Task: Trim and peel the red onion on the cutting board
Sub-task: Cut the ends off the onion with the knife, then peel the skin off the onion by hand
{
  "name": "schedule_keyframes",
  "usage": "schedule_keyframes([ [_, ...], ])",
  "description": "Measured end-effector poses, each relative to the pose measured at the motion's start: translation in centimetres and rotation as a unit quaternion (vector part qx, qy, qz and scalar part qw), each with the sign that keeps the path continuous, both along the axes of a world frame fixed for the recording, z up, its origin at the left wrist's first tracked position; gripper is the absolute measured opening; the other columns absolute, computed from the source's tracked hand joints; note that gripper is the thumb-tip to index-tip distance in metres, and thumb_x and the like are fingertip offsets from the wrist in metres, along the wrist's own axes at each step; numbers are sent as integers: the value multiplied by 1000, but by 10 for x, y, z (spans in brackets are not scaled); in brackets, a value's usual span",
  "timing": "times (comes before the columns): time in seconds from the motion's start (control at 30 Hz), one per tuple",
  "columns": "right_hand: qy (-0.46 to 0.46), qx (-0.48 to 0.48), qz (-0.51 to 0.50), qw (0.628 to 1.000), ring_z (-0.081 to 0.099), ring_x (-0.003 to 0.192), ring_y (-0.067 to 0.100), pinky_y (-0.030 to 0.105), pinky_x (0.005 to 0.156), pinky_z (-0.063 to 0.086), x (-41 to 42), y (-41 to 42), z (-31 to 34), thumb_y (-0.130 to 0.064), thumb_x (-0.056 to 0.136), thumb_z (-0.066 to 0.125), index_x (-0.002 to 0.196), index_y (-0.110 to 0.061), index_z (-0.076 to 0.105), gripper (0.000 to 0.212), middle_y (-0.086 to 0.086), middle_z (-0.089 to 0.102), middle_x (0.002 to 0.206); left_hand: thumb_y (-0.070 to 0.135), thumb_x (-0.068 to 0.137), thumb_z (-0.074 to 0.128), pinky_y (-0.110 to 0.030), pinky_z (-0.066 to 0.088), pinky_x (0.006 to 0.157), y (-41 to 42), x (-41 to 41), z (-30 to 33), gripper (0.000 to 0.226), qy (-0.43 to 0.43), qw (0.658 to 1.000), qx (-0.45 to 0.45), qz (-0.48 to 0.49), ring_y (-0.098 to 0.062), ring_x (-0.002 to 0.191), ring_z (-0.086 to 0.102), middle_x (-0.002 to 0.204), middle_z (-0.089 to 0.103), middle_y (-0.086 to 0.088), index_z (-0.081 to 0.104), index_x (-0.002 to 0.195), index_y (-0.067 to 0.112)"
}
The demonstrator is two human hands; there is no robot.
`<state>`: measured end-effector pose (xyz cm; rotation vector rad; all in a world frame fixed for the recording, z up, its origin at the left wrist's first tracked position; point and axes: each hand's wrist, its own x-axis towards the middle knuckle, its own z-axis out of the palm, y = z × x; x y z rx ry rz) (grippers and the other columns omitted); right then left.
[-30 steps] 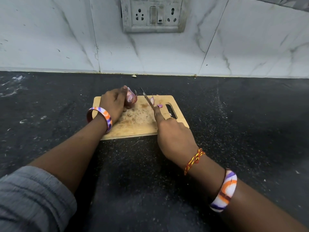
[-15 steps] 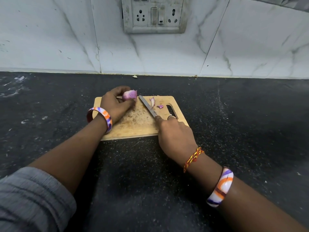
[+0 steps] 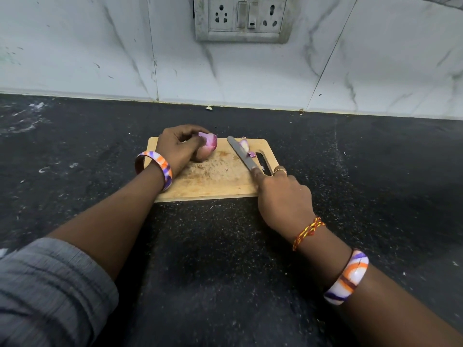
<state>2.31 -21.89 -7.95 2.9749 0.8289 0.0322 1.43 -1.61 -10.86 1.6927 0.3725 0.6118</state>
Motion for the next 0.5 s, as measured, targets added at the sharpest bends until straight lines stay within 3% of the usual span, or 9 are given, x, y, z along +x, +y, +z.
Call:
schedule_keyframes([
  [0.13,-69,66,35,995,38,121,33,43,89,44,3,9,6,-22,94,43,144,-20,23,54,15,43,132,2,84,58,-28,59,62,-2,0,1,24,-33,998,-29,-35,-20,74,64,82,67,0,69,79,24],
  [0.27,49,281,103,953,46,119,30,36,100,41,9,43,9,-16,90,53,145,-18,22,63,19,46,132,-1,84,57,-21,57,54,-2,-4,3,22,-56,995,-42,-74,-8,64,67,84,65,-2,66,88,18],
  [0.37,147,434,72,886,56,114,24,24,98,39,20,74,1,-9,86,59,136,-12,43,52,14,59,125,-2,83,58,-25,59,59,1,-5,1,25,-56,995,-33,-78,-13,75,66,89,65,-5,65,90,21],
  [0.43,156,557,32,815,64,104,26,37,96,49,27,86,-9,-3,82,62,117,-6,62,35,12,68,113,-3,83,59,-25,59,60,1,-4,1,27,-50,995,-49,-68,-14,76,65,88,65,-6,65,87,23],
  [0.5,178,638,-1,749,70,85,30,40,73,60,31,91,-19,2,79,64,100,-4,70,23,11,71,96,-3,83,58,-22,58,57,1,-2,0,23,-44,995,-76,-53,-7,65,67,83,65,-5,65,85,19],
])
